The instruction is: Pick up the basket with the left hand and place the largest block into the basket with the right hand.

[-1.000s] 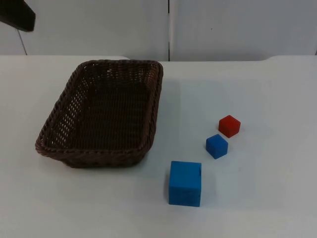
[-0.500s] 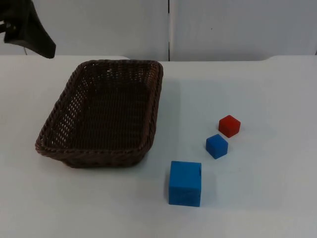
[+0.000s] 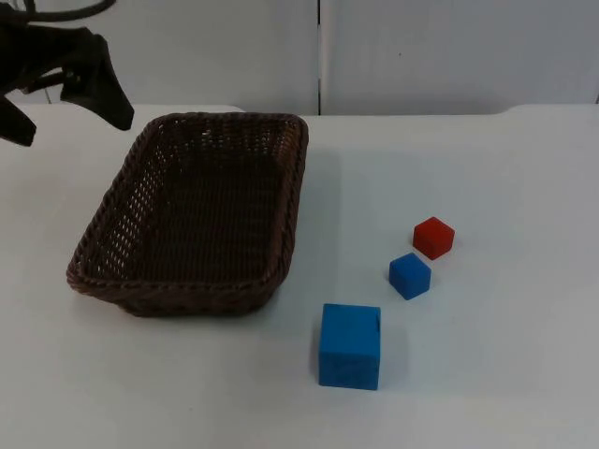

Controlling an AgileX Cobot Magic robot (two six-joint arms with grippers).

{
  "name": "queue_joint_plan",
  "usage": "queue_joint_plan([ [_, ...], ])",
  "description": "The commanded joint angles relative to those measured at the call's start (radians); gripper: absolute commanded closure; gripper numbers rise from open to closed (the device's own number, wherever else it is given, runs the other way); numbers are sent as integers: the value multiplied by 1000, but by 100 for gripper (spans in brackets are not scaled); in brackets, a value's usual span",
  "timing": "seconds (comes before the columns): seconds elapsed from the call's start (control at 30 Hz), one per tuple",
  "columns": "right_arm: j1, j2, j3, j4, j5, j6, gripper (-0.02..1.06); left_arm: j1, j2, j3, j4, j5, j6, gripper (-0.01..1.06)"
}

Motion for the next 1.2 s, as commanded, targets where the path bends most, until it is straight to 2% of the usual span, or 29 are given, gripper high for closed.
queue_joint_plan([
  [0.0, -5, -4, 2, 5, -12, 4, 0, -4, 36, -36, 9, -2, 0, 3],
  [0.43, -5, -4, 2, 5, -12, 4, 0, -4, 291, -287, 45, 75, -7, 3],
  [0.67, -5, -4, 2, 5, -12, 4, 0, -4, 362, -341, 45, 75, -4, 3],
  [0.9, -5, -4, 2, 5, -12, 4, 0, -4, 457, -392, 31, 120, -4, 7],
  [1.17, -5, -4, 2, 5, -12, 4, 0, -4, 515, -394, 26, 106, -4, 7],
])
